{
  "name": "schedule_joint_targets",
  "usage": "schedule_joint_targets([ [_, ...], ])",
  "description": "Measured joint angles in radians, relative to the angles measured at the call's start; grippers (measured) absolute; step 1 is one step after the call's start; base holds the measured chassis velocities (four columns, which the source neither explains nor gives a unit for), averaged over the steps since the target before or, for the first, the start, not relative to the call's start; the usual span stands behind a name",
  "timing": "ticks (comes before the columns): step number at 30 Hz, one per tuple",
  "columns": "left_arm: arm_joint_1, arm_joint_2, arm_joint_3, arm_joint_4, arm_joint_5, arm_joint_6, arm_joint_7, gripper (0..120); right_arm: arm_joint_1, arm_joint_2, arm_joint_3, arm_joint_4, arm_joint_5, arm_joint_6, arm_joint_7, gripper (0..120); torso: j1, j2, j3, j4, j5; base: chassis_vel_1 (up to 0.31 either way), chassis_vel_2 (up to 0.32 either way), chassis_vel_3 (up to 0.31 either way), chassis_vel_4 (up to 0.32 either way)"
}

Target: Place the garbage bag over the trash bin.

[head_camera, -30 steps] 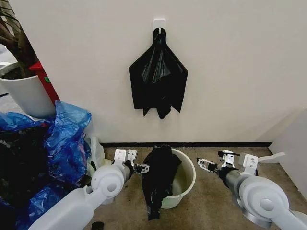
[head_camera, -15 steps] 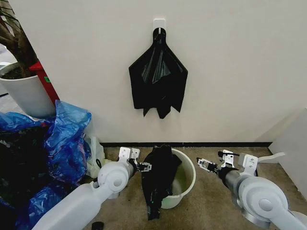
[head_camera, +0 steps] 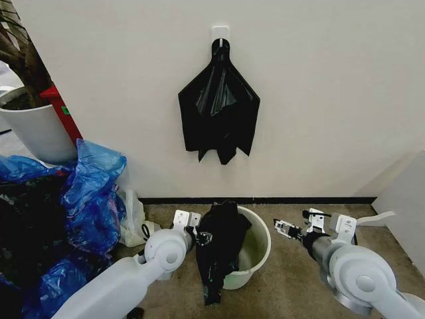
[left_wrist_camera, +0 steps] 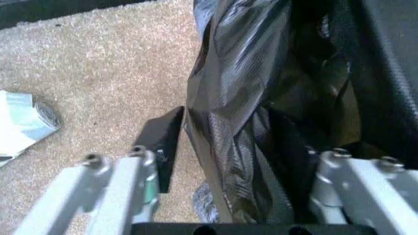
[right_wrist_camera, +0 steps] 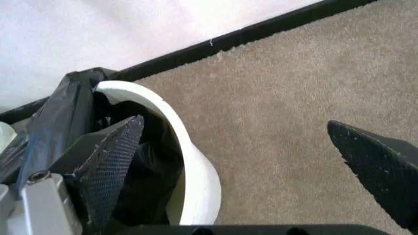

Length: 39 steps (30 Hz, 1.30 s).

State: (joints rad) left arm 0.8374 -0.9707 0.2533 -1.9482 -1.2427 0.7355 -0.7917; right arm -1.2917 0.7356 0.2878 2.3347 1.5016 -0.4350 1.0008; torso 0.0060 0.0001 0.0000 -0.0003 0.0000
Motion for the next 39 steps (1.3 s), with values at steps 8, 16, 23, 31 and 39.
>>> schedule_joint_targets([
  [8,0.007,-0.007,-0.001,0.006,0.0,0.0,-0.002,16,-0.001,0.005,-0.002,-0.003,-0.021,0.0,-0.006,100,0.0,0.0,0.0,0.0,0.0,0.0,0.0,0.0,0.0],
  [16,0.029,-0.016,-0.009,-0.011,0.024,-0.032,0.012,5,-0.004,0.01,0.003,0.032,-0.085,-0.014,-0.053,100,0.0,0.0,0.0,0.0,-0.0002,0.0,0.0,0.0,0.0],
  [23,0.062,-0.012,-0.04,-0.055,0.045,-0.087,0.015,5,0.014,0.018,-0.029,0.099,-0.1,-0.024,-0.062,100,0.0,0.0,0.0,0.0001,0.0,0.0,0.0,0.0,0.0],
  [31,0.117,-0.006,-0.075,-0.103,0.133,-0.234,0.086,4,0.026,0.049,-0.114,0.138,-0.152,-0.026,-0.102,100,0.0,0.0,0.0,-0.0001,0.0,0.0,0.0,0.0,0.0],
  [39,0.158,0.012,-0.083,-0.117,0.283,-0.36,0.174,4,0.072,0.083,-0.179,0.122,-0.205,-0.022,-0.167,100,0.0,0.0,0.0,0.0,0.0,0.0,0.0,0.0,0.0],
])
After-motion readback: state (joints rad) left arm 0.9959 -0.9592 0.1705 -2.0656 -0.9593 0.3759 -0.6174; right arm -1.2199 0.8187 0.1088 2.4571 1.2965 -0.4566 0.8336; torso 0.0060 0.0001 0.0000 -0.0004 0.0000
